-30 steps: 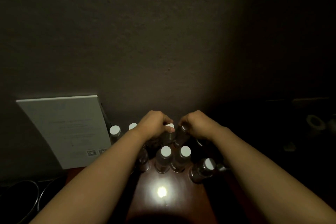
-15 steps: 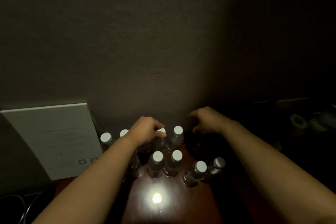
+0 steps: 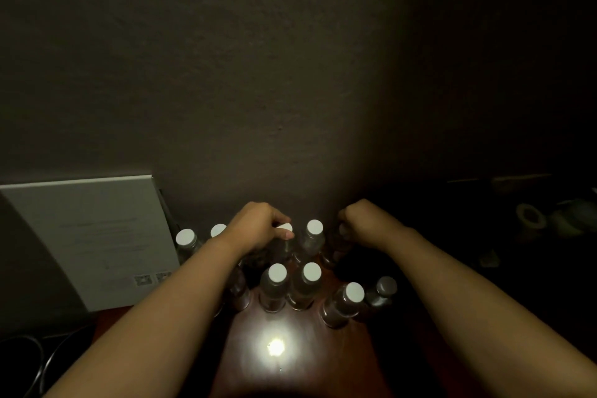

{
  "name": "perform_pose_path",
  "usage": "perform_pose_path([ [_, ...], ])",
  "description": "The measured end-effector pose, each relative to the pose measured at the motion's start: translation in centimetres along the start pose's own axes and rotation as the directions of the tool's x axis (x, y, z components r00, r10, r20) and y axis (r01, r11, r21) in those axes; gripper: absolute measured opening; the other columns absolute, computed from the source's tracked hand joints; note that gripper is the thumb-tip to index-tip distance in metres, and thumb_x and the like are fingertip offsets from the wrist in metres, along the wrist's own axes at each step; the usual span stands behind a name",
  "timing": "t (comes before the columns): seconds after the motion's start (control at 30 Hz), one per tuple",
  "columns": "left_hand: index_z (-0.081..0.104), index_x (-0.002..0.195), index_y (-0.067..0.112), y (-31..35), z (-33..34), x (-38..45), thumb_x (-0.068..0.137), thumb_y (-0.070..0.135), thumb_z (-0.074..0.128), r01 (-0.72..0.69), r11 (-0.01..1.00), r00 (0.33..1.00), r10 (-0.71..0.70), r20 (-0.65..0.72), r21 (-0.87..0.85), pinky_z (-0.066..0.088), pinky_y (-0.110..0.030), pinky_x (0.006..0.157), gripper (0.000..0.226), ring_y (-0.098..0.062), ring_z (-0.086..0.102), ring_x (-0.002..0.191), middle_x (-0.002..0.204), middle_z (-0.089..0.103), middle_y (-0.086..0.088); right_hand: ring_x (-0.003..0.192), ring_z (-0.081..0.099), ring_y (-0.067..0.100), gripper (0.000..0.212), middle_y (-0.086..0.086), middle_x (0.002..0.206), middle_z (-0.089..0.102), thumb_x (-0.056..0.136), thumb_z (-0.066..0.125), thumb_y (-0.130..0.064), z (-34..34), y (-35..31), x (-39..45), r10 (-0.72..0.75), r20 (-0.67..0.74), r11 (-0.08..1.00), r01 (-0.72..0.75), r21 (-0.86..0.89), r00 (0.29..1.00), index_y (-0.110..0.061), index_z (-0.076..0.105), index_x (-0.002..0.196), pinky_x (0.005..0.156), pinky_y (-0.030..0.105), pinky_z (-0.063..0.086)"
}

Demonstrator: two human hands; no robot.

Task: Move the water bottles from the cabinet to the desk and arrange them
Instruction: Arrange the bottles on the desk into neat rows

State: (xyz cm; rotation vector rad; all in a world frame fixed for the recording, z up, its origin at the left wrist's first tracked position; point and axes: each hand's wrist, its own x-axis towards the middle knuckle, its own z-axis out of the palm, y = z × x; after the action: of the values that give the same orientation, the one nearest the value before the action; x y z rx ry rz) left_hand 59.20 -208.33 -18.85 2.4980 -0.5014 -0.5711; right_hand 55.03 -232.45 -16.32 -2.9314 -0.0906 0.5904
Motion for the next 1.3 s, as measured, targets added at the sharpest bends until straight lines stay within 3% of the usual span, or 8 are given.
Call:
perform_pose_path([
  [0.23, 0.067, 0.125, 0.025, -0.1, 0.0, 0.1, 0.082, 0.040, 0.076, -0.004, 1.000, 1.000, 0.004, 0.016, 0.007, 0.046, -0.028, 0.100, 0.046, -0.009, 0.062, 0.115, 0.125, 0.068, 0.006, 0.090, 0.067, 0.029, 0.012, 0.011, 0.096, 0.070, 0.085, 0.065, -0.018, 0.2, -1.0, 0.6, 0.023, 0.007, 0.998, -0.023, -0.055, 1.000, -0.013, 0.072, 0.093, 0.070, 0.027, 0.045],
  [0.67, 0.066, 0.127, 0.025, 0.2, 0.2, -0.1, 0.086, 0.042, 0.072, -0.025, 0.996, 1.000, 0.026, -0.007, 0.084, 0.047, -0.028, 0.098, 0.045, -0.009, 0.062, 0.115, 0.127, 0.067, 0.007, 0.100, 0.065, 0.034, 0.023, 0.015, 0.109, 0.067, 0.094, 0.054, -0.017, 0.4, -1.2, -0.7, -0.002, -0.026, 1.000, 0.001, -0.029, 1.000, -0.012, 0.067, 0.112, 0.083, 0.034, 0.052],
  [0.73, 0.063, 0.131, 0.026, 0.6, 0.4, -0.2, 0.087, 0.043, 0.070, -0.020, 0.992, 1.000, 0.022, -0.012, 0.125, 0.049, -0.031, 0.097, 0.048, -0.011, 0.062, 0.114, 0.126, 0.067, 0.006, 0.107, 0.063, 0.034, 0.031, 0.015, 0.117, 0.065, 0.095, 0.056, -0.017, 0.4, -1.1, -0.7, -0.001, -0.010, 1.000, 0.001, -0.022, 1.000, -0.015, 0.062, 0.125, 0.088, 0.035, 0.052],
  [0.8, 0.055, 0.139, 0.026, 1.3, 0.5, -0.3, 0.086, 0.046, 0.069, -0.018, 0.984, 1.000, 0.022, -0.018, 0.179, 0.049, -0.034, 0.098, 0.058, -0.015, 0.060, 0.118, 0.128, 0.066, 0.003, 0.117, 0.059, 0.032, 0.055, 0.013, 0.128, 0.061, 0.092, 0.065, -0.021, 0.2, -0.6, -1.2, -0.006, -0.010, 1.000, 0.006, -0.002, 1.000, -0.019, 0.046, 0.144, 0.097, 0.036, 0.048],
  [0.87, 0.046, 0.145, 0.027, 2.3, 0.7, -0.5, 0.086, 0.051, 0.068, -0.028, 0.979, 0.998, 0.037, -0.044, 0.200, 0.048, -0.037, 0.100, 0.068, -0.020, 0.056, 0.124, 0.134, 0.061, -0.001, 0.124, 0.055, 0.030, 0.068, 0.013, 0.134, 0.057, 0.088, 0.072, -0.028, -0.4, 0.3, -2.5, 0.008, -0.084, 0.999, -0.004, 0.043, 0.996, -0.019, 0.041, 0.149, 0.104, 0.036, 0.044],
  [1.0, 0.046, 0.145, 0.026, 5.0, 1.3, -0.5, 0.087, 0.051, 0.066, -0.111, 0.977, 0.979, 0.139, -0.150, 0.182, 0.045, -0.037, 0.103, 0.066, -0.022, 0.052, 0.128, 0.141, 0.055, -0.004, 0.114, 0.061, 0.021, 0.039, 0.003, 0.125, 0.064, 0.091, 0.068, -0.034, -1.8, 3.0, -6.8, 0.047, -0.187, 0.995, -0.028, 0.099, 0.981, -0.022, 0.062, 0.128, 0.096, 0.034, 0.049],
  [1.17, 0.045, 0.145, 0.025, 8.7, 3.6, 0.4, 0.089, 0.045, 0.067, -0.221, 0.945, 0.967, 0.245, -0.075, 0.241, 0.046, -0.036, 0.099, 0.064, -0.024, 0.052, 0.127, 0.141, 0.055, -0.005, 0.114, 0.059, 0.011, 0.044, -0.009, 0.127, 0.063, 0.086, 0.070, -0.043, -1.0, 4.3, -11.6, 0.006, 0.072, 0.998, -0.010, 0.063, 0.997, -0.030, 0.063, 0.127, 0.096, 0.028, 0.047],
  [1.3, 0.047, 0.144, 0.026, 9.7, 5.4, 1.2, 0.089, 0.040, 0.067, -0.209, 0.929, 0.972, 0.231, -0.036, 0.304, 0.046, -0.036, 0.095, 0.060, -0.025, 0.056, 0.123, 0.137, 0.058, -0.005, 0.111, 0.061, 0.017, 0.033, -0.003, 0.121, 0.066, 0.090, 0.062, -0.030, 1.3, 3.8, -11.8, -0.052, 0.087, 0.999, 0.051, 0.020, 0.995, -0.027, 0.065, 0.123, 0.095, 0.033, 0.049],
])
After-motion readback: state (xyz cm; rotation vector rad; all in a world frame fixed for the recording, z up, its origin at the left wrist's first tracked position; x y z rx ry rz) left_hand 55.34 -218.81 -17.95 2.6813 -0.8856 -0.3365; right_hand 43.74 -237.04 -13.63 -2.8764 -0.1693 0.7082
